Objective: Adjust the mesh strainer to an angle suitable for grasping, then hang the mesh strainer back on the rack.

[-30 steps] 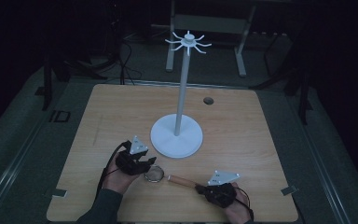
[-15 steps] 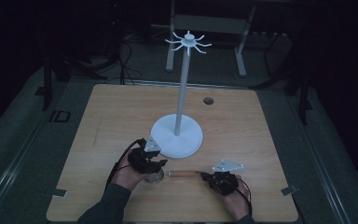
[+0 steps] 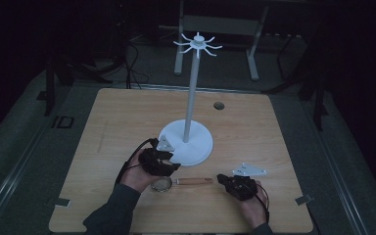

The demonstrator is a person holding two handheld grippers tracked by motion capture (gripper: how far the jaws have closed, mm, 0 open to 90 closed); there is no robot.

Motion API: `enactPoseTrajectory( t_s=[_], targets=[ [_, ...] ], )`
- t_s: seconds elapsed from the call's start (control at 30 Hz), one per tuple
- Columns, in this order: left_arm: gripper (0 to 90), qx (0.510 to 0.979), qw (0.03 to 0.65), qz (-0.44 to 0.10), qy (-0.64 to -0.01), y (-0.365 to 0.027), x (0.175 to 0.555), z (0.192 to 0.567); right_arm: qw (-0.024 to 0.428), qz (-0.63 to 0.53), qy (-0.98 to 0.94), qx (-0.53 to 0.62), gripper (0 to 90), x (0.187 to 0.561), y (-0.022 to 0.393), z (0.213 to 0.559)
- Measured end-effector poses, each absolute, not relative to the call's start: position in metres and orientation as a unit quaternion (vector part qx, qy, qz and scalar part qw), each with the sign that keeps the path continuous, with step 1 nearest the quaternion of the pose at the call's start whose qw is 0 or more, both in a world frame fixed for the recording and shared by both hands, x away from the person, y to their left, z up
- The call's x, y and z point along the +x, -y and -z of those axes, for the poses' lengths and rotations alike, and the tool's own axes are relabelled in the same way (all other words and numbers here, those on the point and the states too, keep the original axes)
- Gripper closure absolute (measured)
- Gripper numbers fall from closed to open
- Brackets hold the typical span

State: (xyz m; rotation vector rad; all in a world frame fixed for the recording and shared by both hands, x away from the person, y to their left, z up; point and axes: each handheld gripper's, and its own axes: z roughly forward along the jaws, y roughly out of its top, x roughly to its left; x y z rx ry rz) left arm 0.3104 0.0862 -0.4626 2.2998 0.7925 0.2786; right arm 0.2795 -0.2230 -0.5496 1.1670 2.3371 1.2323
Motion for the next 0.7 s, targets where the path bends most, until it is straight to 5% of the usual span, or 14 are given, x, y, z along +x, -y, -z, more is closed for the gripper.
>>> enactPoseTrajectory(
  t_s=[0.7],
  targets=[
    [52.2, 0.906, 0.304, -0.076, -0.285, -0.082, 0.328, 0.464, 0.157, -0.435, -0.763, 0.453, 69.2, 0.284, 0.270, 0.541]
  ],
)
